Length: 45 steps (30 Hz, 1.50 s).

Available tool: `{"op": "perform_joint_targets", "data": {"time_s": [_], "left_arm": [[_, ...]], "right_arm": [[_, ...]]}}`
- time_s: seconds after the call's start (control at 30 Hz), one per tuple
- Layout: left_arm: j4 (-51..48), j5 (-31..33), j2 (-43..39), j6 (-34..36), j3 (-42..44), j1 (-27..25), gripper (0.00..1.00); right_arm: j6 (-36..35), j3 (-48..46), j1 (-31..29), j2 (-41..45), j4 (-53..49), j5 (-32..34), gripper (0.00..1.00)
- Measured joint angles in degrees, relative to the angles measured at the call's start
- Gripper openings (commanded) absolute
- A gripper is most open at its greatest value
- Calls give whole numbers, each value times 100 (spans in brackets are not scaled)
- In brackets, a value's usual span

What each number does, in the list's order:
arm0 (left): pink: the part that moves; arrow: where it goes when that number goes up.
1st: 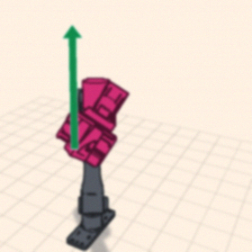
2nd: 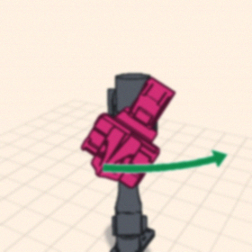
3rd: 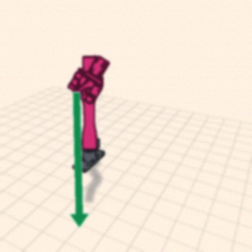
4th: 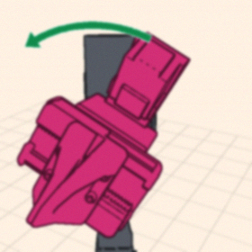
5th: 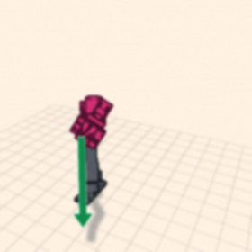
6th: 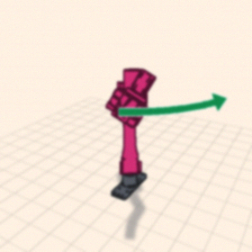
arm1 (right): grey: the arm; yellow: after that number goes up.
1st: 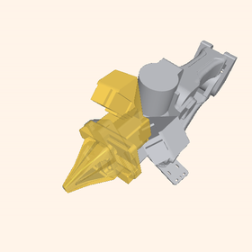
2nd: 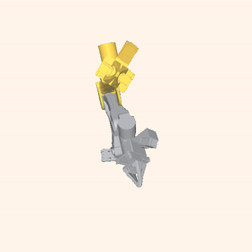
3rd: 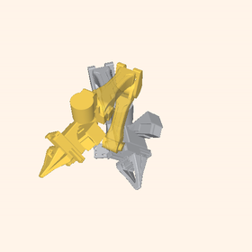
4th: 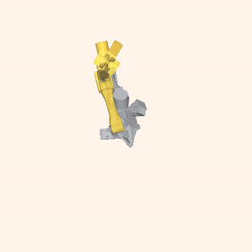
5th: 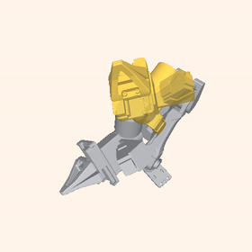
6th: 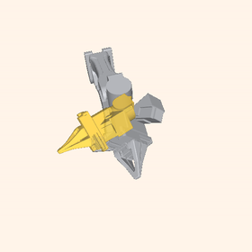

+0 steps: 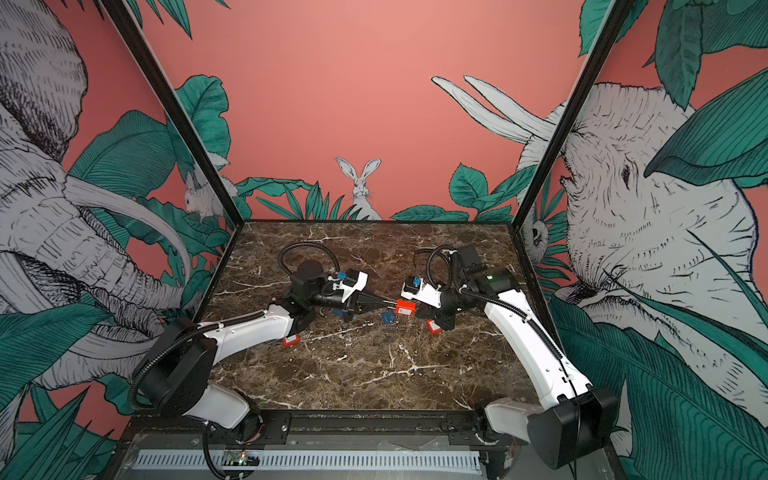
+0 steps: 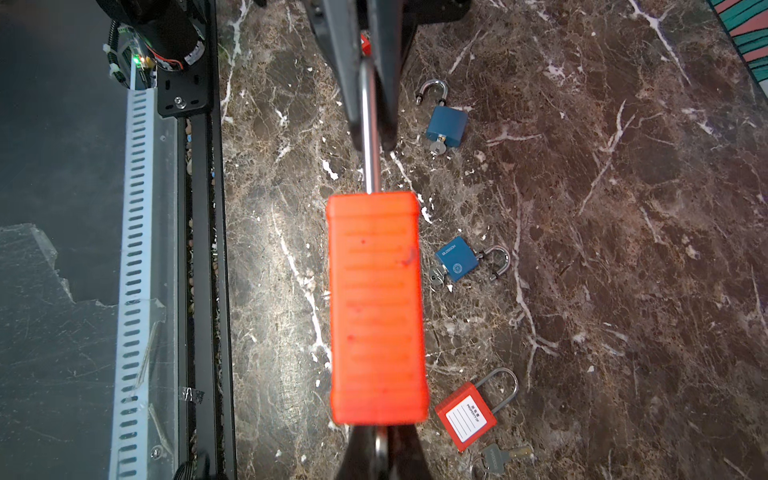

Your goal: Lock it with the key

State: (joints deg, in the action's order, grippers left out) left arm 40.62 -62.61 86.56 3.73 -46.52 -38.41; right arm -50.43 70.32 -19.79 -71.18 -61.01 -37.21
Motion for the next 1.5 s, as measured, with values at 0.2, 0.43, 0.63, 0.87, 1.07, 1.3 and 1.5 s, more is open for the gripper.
{"op": "perform_joint_targets", "data": {"time_s": [0.2,0.43,0.63,0.87,1.07,1.3,1.5], "left_arm": [[-87,-70,-46,79,-11,136,0],[-494,-216,-365,321,72,398,0],[-796,-243,-540,529,59,535,0],[-3147,-299,-391,1300,-992,533,0],[-5248,-186,413,1674,-2555,448,0],[-7215,138,2068,1781,-3897,63,0],[-8828,461,3442,2142,-5233,-234,0]], "right_arm": [[-66,-4,-9,13,20,52,0],[-39,-411,-15,442,116,221,0],[87,-688,83,800,37,450,0],[1161,-1281,365,1482,767,1064,0],[2184,-1587,422,2035,1342,1985,0],[3333,-1799,433,2328,1690,2791,0],[3965,-2144,431,2669,1694,2881,0]]}}
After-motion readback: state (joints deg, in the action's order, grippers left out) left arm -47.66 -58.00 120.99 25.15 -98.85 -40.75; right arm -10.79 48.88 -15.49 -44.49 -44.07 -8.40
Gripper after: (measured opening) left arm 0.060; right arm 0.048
